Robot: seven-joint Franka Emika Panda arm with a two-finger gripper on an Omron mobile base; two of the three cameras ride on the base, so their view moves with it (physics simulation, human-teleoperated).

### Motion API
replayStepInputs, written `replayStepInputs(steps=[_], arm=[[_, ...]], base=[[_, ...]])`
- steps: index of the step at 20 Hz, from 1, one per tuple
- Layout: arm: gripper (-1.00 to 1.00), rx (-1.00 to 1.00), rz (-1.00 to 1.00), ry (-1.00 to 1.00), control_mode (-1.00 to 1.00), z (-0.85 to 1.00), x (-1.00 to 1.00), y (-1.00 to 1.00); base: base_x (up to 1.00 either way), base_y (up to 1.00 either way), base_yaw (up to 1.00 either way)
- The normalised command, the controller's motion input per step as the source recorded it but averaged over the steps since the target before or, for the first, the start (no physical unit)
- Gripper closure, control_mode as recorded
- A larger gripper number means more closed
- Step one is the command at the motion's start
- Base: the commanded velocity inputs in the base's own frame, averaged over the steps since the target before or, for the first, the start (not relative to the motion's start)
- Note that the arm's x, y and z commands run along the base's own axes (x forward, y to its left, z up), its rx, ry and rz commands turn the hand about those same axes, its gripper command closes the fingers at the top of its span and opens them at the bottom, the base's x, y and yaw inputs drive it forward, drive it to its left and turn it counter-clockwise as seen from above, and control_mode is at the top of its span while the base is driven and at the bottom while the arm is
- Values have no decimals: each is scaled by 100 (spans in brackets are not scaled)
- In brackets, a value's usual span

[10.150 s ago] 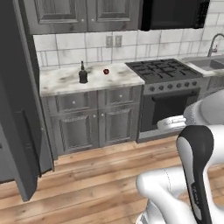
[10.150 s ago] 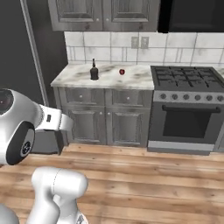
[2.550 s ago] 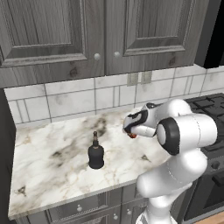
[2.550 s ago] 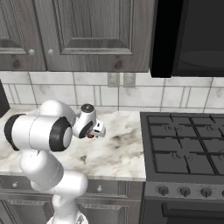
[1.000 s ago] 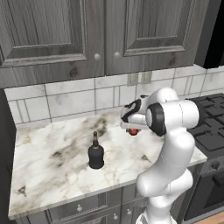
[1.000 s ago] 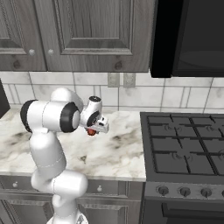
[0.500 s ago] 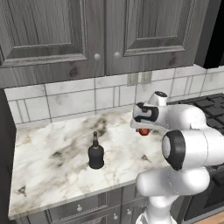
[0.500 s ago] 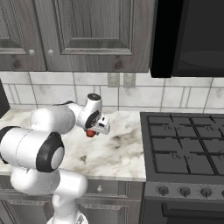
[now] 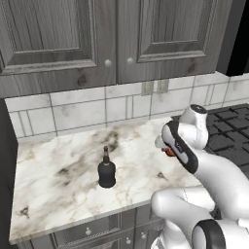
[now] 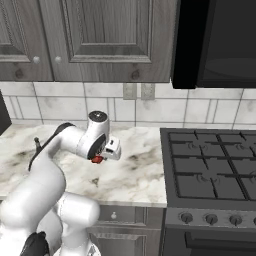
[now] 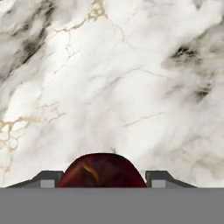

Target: Place the liquor on the top shelf of the fridge to keep it out of children's reach, and place the lemon and apple on lower shelves for easy access.

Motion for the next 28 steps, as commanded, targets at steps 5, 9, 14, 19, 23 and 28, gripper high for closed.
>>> replayStepInputs(steps=[5,9,14,19,23,28], arm=[[100,0,0,-24,-100,64,-81,0],[100,0,0,-24,-100,76,-61,0],[100,-3,0,-14,-100,61,-51,0],[100,-4,0,-3,-100,59,-50,0],[100,-8,0,-4,-100,24,-48,2],[100,-11,0,-9,-100,3,-48,8]], base=[[0,0,0],[0,0,0],[0,0,0],[0,0,0],[0,0,0],[0,0,0]])
